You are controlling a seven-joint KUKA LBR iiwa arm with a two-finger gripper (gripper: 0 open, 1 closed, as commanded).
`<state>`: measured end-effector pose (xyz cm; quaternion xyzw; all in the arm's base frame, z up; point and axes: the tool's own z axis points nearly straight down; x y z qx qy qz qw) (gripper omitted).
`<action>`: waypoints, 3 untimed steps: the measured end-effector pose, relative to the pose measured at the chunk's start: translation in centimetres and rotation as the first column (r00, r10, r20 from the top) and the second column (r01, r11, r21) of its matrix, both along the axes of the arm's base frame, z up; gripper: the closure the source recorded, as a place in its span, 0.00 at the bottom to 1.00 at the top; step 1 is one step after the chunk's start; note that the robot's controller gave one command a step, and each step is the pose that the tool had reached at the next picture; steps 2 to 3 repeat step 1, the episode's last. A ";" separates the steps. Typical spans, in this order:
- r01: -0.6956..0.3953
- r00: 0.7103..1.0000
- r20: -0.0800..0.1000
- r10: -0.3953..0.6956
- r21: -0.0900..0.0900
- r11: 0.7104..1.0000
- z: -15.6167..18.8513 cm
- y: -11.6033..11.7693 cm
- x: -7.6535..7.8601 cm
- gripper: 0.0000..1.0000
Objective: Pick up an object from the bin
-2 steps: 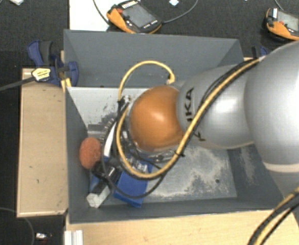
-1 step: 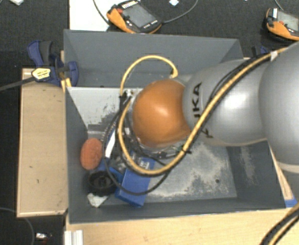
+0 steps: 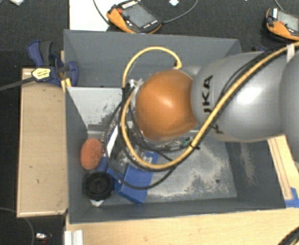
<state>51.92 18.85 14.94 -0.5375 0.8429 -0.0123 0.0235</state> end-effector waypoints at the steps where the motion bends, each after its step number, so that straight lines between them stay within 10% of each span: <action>1: 0.006 1.000 0.000 -0.006 0.001 1.000 2.3 0.0 0.0 1.00; 3: 0.006 1.000 0.000 -0.006 0.001 1.000 2.3 0.0 0.0 1.00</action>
Offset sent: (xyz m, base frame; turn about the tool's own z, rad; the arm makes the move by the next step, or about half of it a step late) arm 0.0004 0.0001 0.0209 0.0031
